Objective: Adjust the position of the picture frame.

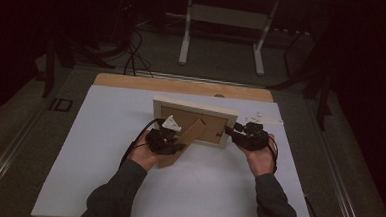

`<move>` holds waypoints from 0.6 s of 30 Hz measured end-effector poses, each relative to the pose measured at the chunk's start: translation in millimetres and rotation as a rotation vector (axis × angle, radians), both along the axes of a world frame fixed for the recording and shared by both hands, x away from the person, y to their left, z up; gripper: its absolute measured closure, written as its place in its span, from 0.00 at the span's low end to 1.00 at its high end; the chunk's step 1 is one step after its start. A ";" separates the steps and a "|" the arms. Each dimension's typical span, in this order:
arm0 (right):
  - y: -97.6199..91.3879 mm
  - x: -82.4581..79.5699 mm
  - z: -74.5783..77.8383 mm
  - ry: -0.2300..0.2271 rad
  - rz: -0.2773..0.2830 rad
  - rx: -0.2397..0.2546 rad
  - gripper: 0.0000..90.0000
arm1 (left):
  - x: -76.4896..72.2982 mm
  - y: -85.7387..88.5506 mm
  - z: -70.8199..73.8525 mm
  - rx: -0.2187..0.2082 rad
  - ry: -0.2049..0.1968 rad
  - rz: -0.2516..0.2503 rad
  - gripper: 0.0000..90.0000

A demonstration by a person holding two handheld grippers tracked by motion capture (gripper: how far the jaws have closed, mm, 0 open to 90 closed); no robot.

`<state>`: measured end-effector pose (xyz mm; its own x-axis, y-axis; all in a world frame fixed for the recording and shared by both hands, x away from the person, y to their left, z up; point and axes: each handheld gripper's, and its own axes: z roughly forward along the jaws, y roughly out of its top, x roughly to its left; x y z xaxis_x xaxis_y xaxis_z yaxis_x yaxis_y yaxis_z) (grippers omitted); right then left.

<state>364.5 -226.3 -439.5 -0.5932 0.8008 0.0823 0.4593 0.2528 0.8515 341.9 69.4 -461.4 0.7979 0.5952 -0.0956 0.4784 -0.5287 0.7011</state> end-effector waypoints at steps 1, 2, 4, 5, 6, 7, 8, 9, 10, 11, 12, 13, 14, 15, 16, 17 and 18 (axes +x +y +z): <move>0.1 -1.0 -0.2 -0.001 -0.003 0.000 0.68 | -1.6 -0.9 0.0 -0.005 -0.002 0.000 0.85; 0.3 -1.8 -0.5 -0.003 -0.004 0.001 0.68 | -2.9 -1.4 0.1 -0.006 -0.004 -0.003 0.85; 0.1 -3.6 -1.0 -0.005 -0.005 0.004 0.68 | -5.4 -2.2 0.2 -0.003 -0.009 -0.006 0.85; 0.2 -4.6 -1.1 -0.007 -0.004 0.006 0.68 | -6.5 -2.4 0.2 -0.002 -0.011 -0.008 0.85; 0.1 -5.7 -1.1 -0.007 -0.002 0.003 0.68 | -7.4 -2.3 -0.1 -0.001 -0.012 -0.011 0.85; 0.0 -6.8 -1.2 -0.008 -0.001 0.004 0.68 | -8.2 -2.3 -0.7 -0.004 -0.014 -0.011 0.85; -0.1 -8.0 -1.5 -0.010 0.001 0.005 0.68 | -9.1 -2.2 -1.4 -0.007 -0.014 -0.009 0.86; -0.1 -9.0 -1.9 -0.011 0.002 0.007 0.68 | -9.6 -1.7 -2.1 -0.007 -0.012 -0.013 0.86; -0.5 -9.9 -2.2 -0.012 0.004 0.007 0.67 | -10.2 -1.4 -3.2 -0.011 -0.014 -0.013 0.86; -0.6 -10.9 -2.5 -0.013 0.005 0.007 0.67 | -10.9 -1.1 -3.9 -0.015 -0.013 -0.011 0.87; -0.7 -12.1 -2.6 -0.013 0.007 0.008 0.67 | -11.6 -0.4 -4.5 -0.014 -0.012 -0.013 0.87; -0.7 -13.0 -2.8 -0.015 0.009 0.007 0.67 | -12.5 -0.2 -5.2 -0.018 -0.013 -0.012 0.87; -0.7 -14.1 -2.9 -0.015 0.011 0.006 0.67 | -13.5 0.1 -5.6 -0.017 -0.014 -0.013 0.87; -0.7 -15.1 -3.0 -0.016 0.011 0.005 0.67 | -14.6 0.2 -6.2 -0.020 -0.015 -0.014 0.88; -0.7 -16.1 -3.1 -0.019 0.014 0.003 0.67 | -16.0 0.3 -6.9 -0.021 -0.017 -0.015 0.88; -0.7 -17.5 -3.2 -0.021 0.017 -0.002 0.67 | -17.2 0.1 -7.7 -0.023 -0.017 -0.015 0.88; -0.6 -18.6 -3.5 -0.024 0.018 -0.001 0.67 | -18.0 0.1 -8.3 -0.022 -0.016 -0.018 0.88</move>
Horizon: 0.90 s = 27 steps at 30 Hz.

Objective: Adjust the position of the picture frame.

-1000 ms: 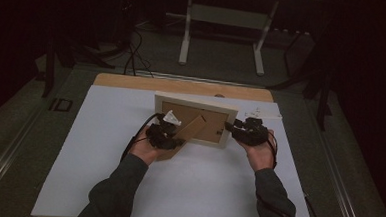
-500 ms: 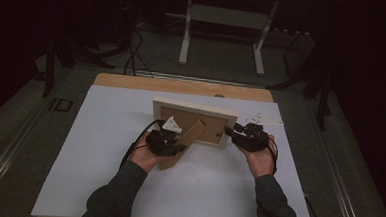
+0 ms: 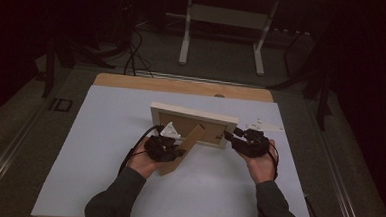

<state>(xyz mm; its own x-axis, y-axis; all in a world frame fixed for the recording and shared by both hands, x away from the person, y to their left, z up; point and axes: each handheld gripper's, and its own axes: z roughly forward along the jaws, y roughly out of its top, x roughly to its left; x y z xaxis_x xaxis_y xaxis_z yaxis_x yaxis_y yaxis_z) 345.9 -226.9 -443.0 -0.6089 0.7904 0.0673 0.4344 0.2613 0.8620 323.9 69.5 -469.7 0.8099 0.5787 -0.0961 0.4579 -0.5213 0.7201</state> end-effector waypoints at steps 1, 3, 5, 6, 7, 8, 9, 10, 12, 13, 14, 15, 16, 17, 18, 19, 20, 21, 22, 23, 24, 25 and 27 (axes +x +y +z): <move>-0.2 -1.1 -0.3 -0.001 0.002 -0.001 0.67 | -1.0 -0.1 -0.6 0.001 0.000 -0.001 0.89; -0.6 -3.8 -1.1 -0.003 0.009 -0.001 0.67 | -2.9 0.0 -1.9 0.006 -0.004 -0.005 0.89; -0.8 -5.7 -1.6 -0.001 0.012 0.001 0.67 | -4.3 0.2 -2.9 0.006 -0.004 -0.005 0.89; -0.8 -6.6 -1.9 -0.003 0.013 0.001 0.66 | -4.7 0.5 -3.3 0.007 -0.005 -0.005 0.89; -0.8 -7.5 -2.1 -0.005 0.015 -0.001 0.66 | -5.2 0.9 -3.5 0.005 -0.005 -0.004 0.89; -0.9 -8.5 -2.4 -0.006 0.017 -0.002 0.66 | -5.8 1.6 -3.4 0.005 -0.006 -0.003 0.89; -0.9 -9.8 -2.8 -0.009 0.018 -0.004 0.66 | -6.2 1.8 -3.5 0.001 -0.006 -0.001 0.90; -0.9 -10.5 -3.0 -0.010 0.019 -0.005 0.66 | -6.6 2.3 -3.5 -0.003 -0.005 -0.002 0.90; -0.6 -12.5 -3.3 -0.016 0.023 -0.012 0.66 | -7.2 3.3 -3.4 0.003 -0.005 -0.003 0.90; -0.3 -13.4 -3.4 -0.016 0.023 -0.014 0.66 | -7.4 3.6 -3.7 0.001 -0.005 -0.002 0.90; -0.2 -14.1 -3.6 -0.017 0.023 -0.013 0.66 | -7.6 3.9 -4.0 0.000 -0.004 -0.001 0.90; -0.3 -14.7 -3.8 -0.020 0.025 -0.016 0.66 | -7.7 4.3 -4.3 0.002 -0.004 -0.002 0.90; -0.4 -15.3 -4.2 -0.022 0.026 -0.016 0.66 | -7.9 4.5 -4.6 0.001 -0.002 -0.002 0.90; -0.4 -15.9 -4.5 -0.022 0.026 -0.014 0.66 | -8.3 4.5 -5.0 0.001 -0.002 -0.004 0.90; -0.6 -16.4 -4.9 -0.023 0.027 -0.013 0.66 | -8.6 4.4 -5.3 0.002 0.000 -0.004 0.90; -0.6 -17.0 -5.1 -0.022 0.027 -0.011 0.66 | -9.1 4.3 -5.5 0.002 0.000 -0.004 0.90; -0.6 -17.7 -5.3 -0.022 0.028 -0.012 0.66 | -9.5 4.2 -5.6 0.003 0.001 -0.006 0.90; -0.5 -18.3 -5.5 -0.023 0.028 -0.012 0.66 | -9.9 4.2 -5.7 0.003 0.002 -0.008 0.90; -0.6 -18.8 -5.7 -0.024 0.030 -0.013 0.66 | -10.5 3.9 -6.0 0.001 0.001 -0.007 0.90; -0.7 -19.3 -5.9 -0.025 0.031 -0.015 0.66 | -11.0 3.7 -6.3 0.002 0.002 -0.009 0.89; -0.7 -20.0 -5.9 -0.023 0.033 -0.015 0.66 | -11.3 3.7 -6.5 0.004 0.002 -0.012 0.89; -0.8 -20.3 -6.0 -0.022 0.034 -0.015 0.66 | -11.8 3.4 -6.9 0.003 0.005 -0.013 0.89; -0.9 -20.8 -6.7 -0.025 0.037 -0.014 0.65 | -12.5 3.2 -7.7 0.008 0.007 -0.018 0.89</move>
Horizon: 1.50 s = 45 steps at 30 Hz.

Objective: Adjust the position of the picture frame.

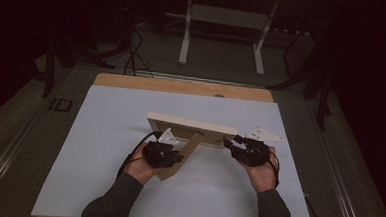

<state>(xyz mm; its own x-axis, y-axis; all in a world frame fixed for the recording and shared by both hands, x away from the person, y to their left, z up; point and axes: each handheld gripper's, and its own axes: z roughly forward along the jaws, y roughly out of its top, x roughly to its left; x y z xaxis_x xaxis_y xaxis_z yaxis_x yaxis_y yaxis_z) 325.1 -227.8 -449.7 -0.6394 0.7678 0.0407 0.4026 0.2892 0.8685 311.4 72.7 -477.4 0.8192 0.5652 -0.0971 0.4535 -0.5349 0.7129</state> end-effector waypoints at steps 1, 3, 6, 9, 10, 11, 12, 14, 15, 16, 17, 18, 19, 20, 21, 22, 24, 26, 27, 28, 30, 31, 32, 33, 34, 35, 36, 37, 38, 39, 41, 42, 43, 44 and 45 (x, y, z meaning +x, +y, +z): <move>-0.1 -0.3 -0.2 0.000 0.001 0.000 0.65 | -0.4 -0.1 -0.4 -0.001 0.001 0.001 0.89; -0.3 -0.8 -0.5 0.000 0.002 -0.002 0.65 | -0.6 0.4 -1.4 0.002 0.004 -0.002 0.88; -0.6 -0.9 -0.8 -0.001 0.007 -0.003 0.65 | -1.6 1.6 -2.6 -0.003 0.007 0.000 0.86; -1.3 -1.3 -1.5 0.001 0.013 -0.001 0.65 | -2.0 3.6 -2.7 -0.010 0.004 0.005 0.83; -1.5 -1.3 -1.8 0.002 0.013 -0.001 0.65 | -2.2 4.4 -2.3 -0.014 0.003 0.007 0.82; -1.7 -1.1 -2.3 0.005 0.015 -0.002 0.65 | -2.4 5.8 -1.4 -0.018 0.002 0.006 0.81; -1.9 -1.1 -3.2 0.007 0.015 -0.005 0.65 | -2.7 6.5 -1.0 -0.023 0.001 0.007 0.80; -2.2 -0.4 -5.4 0.013 0.016 -0.009 0.65 | -3.4 8.6 0.7 -0.030 -0.003 0.009 0.78; -2.3 -0.4 -6.1 0.018 0.015 -0.011 0.64 | -3.9 9.9 1.4 -0.036 -0.004 0.008 0.77; -2.5 -0.3 -7.2 0.019 0.016 -0.013 0.64 | -4.5 11.2 2.2 -0.042 -0.002 0.008 0.76; -2.6 -0.1 -8.2 0.021 0.017 -0.013 0.63 | -5.3 12.7 3.1 -0.051 -0.003 0.008 0.75; -2.4 -0.2 -9.3 0.025 0.018 -0.014 0.62 | -5.6 14.0 3.7 -0.052 -0.006 0.007 0.74; -2.5 -0.3 -9.9 0.026 0.020 -0.017 0.61 | -6.2 15.5 4.5 -0.058 -0.008 0.009 0.73; -2.8 -0.6 -10.6 0.028 0.022 -0.019 0.61 | -6.9 17.7 5.5 -0.068 -0.007 0.010 0.72; -3.5 -1.1 -11.4 0.032 0.025 -0.018 0.60 | -7.4 19.0 6.2 -0.074 -0.007 0.014 0.71; -4.1 -1.5 -11.8 0.033 0.026 -0.020 0.60 | -8.0 20.8 7.0 -0.080 -0.012 0.018 0.70; -6.3 -2.8 -13.0 0.038 0.030 -0.021 0.60 | -9.2 24.4 8.6 -0.092 -0.014 0.026 0.70; -9.7 -3.9 -15.0 0.041 0.035 -0.024 0.60 | -10.1 28.2 10.4 -0.107 -0.019 0.037 0.70; -11.8 -4.3 -15.8 0.045 0.035 -0.025 0.60 | -10.4 30.0 11.6 -0.113 -0.021 0.041 0.70; -13.9 -4.8 -16.5 0.050 0.032 -0.026 0.60 | -10.8 31.6 12.5 -0.119 -0.024 0.050 0.69; -18.5 -5.1 -17.9 0.058 0.032 -0.028 0.62 | -11.3 34.8 14.4 -0.126 -0.032 0.062 0.70; -19.9 -5.0 -18.3 0.058 0.034 -0.032 0.63 | -11.3 36.3 15.2 -0.127 -0.036 0.066 0.70; -21.6 -4.5 -18.8 0.062 0.035 -0.036 0.64 | -11.3 37.6 15.9 -0.129 -0.036 0.075 0.71; -23.1 -3.7 -19.3 0.070 0.036 -0.039 0.64 | -11.0 39.2 16.8 -0.127 -0.042 0.089 0.71; -25.0 -2.4 -19.7 0.074 0.037 -0.047 0.65 | -10.6 40.2 17.5 -0.123 -0.045 0.097 0.71; -26.1 -1.6 -19.8 0.078 0.033 -0.049 0.66 | -10.3 41.1 18.4 -0.120 -0.048 0.107 0.71; -27.5 -0.2 -19.9 0.084 0.031 -0.050 0.67 | -10.1 41.6 19.1 -0.118 -0.055 0.117 0.71; -28.9 1.1 -19.9 0.087 0.027 -0.050 0.67 | -10.1 41.8 19.9 -0.113 -0.063 0.122 0.71; -29.9 2.5 -19.8 0.090 0.021 -0.048 0.68 | -10.0 41.8 20.7 -0.111 -0.069 0.125 0.71; -30.7 4.2 -19.7 0.090 0.016 -0.049 0.69 | -10.1 41.5 21.3 -0.110 -0.074 0.132 0.71; -31.7 7.6 -19.0 0.091 0.007 -0.051 0.70 | -10.2 40.3 22.2 -0.098 -0.085 0.136 0.71; -32.2 9.7 -18.6 0.092 0.003 -0.051 0.70 | -10.3 39.3 22.4 -0.095 -0.090 0.141 0.71; -32.4 11.6 -18.1 0.094 -0.005 -0.048 0.71 | -10.1 39.1 22.6 -0.090 -0.092 0.135 0.72; -32.6 13.6 -17.7 0.095 -0.011 -0.044 0.72 | -9.9 38.5 22.6 -0.089 -0.093 0.134 0.72; -32.9 15.5 -17.2 0.094 -0.016 -0.043 0.72 | -9.9 37.8 22.4 -0.084 -0.100 0.141 0.72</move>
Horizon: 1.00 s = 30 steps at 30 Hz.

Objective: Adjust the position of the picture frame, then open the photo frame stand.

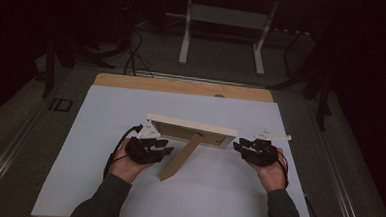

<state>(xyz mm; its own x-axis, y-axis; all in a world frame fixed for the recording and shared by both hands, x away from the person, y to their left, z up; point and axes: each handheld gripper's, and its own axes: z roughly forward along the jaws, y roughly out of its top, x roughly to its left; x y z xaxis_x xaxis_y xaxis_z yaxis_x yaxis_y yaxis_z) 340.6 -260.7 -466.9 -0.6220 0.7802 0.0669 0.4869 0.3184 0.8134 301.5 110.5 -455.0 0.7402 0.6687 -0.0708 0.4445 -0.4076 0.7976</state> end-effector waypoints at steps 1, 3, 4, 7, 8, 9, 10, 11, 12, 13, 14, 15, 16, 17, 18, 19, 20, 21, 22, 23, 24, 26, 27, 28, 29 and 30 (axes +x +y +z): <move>-0.2 1.7 0.5 0.002 -0.004 0.002 0.73 | 0.1 -0.7 -0.2 0.006 -0.001 0.007 0.72; 0.4 5.2 1.5 0.004 -0.010 0.005 0.75 | 1.1 -1.1 -0.7 0.003 0.001 0.008 0.72; 0.9 6.4 1.7 0.002 -0.012 0.006 0.76 | 1.5 -1.5 -0.6 0.003 0.001 0.010 0.72; 3.1 10.8 3.6 0.001 -0.012 0.011 0.79 | 2.6 -2.4 -0.1 0.001 -0.001 0.017 0.72; 3.8 12.2 4.4 0.000 -0.010 0.010 0.80 | 3.2 -2.7 0.0 -0.003 -0.002 0.020 0.72; 4.9 13.8 5.3 0.000 -0.011 0.014 0.82 | 3.6 -2.9 0.0 -0.006 -0.002 0.024 0.72; 5.4 15.0 5.6 -0.004 -0.011 0.016 0.84 | 4.2 -3.1 0.0 -0.003 -0.003 0.029 0.72; 5.8 16.5 6.0 -0.005 -0.013 0.018 0.87 | 4.9 -3.2 -0.2 -0.003 -0.002 0.030 0.72; 6.1 18.0 6.3 -0.004 -0.017 0.020 0.90 | 5.5 -3.5 -0.7 -0.005 -0.002 0.031 0.72; 6.2 19.4 6.5 -0.005 -0.021 0.023 0.92 | 5.9 -3.8 -1.0 -0.003 -0.002 0.032 0.72; 6.2 20.7 6.6 -0.005 -0.024 0.027 0.95 | 6.4 -4.1 -1.5 -0.001 -0.001 0.032 0.72; 5.9 22.1 6.6 -0.003 -0.024 0.038 0.98 | 6.6 -4.4 -1.8 -0.001 -0.002 0.034 0.72; 5.7 22.9 6.5 -0.003 -0.026 0.049 1.00 | 6.7 -4.7 -2.0 0.000 -0.003 0.037 0.72; 5.2 24.1 6.6 0.000 -0.030 0.056 1.00 | 7.0 -5.0 -2.2 0.001 -0.004 0.039 0.72; 4.7 25.3 6.5 0.003 -0.034 0.062 1.00 | 7.1 -5.1 -2.4 0.000 -0.005 0.042 0.72; 4.3 26.4 6.5 0.005 -0.035 0.065 1.00 | 7.3 -4.9 -2.3 0.002 -0.006 0.045 0.72; 4.1 27.1 6.5 0.007 -0.039 0.067 1.00 | 7.5 -4.9 -2.3 0.000 -0.008 0.049 0.72; 3.9 27.7 6.6 0.007 -0.040 0.066 1.00 | 7.7 -4.6 -2.3 -0.001 -0.009 0.051 0.72; 4.0 28.2 6.8 0.006 -0.040 0.066 1.00 | 7.8 -4.5 -2.1 -0.005 -0.009 0.054 0.72; 4.1 28.7 7.0 0.001 -0.039 0.064 1.00 | 7.9 -4.3 -2.0 -0.006 -0.011 0.057 0.72; 4.1 29.0 7.4 0.000 -0.040 0.062 1.00 | 8.3 -3.9 -1.7 -0.005 -0.012 0.058 0.72; 3.9 30.0 8.4 0.001 -0.041 0.065 1.00 | 9.2 -3.6 -1.2 -0.010 -0.011 0.063 0.72; 3.7 30.9 8.8 0.000 -0.043 0.066 1.00 | 9.7 -3.5 -0.9 -0.010 -0.012 0.062 0.72; 3.8 31.6 9.4 0.001 -0.044 0.068 1.00 | 10.0 -3.5 -0.6 -0.012 -0.012 0.062 0.72; 4.1 32.3 9.9 0.000 -0.044 0.070 1.00 | 10.2 -3.7 -0.4 -0.013 -0.015 0.064 0.72; 4.7 32.9 10.4 0.001 -0.045 0.071 1.00 | 10.6 -4.0 -0.1 -0.013 -0.013 0.063 0.72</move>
<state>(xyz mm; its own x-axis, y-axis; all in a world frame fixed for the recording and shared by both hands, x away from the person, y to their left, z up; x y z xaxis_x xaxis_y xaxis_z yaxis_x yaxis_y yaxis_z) 373.5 -256.0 -456.5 -0.5859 0.8009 0.1239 0.5004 0.2372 0.8327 312.0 106.4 -455.1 0.6973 0.7133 -0.0704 0.4583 -0.3683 0.8089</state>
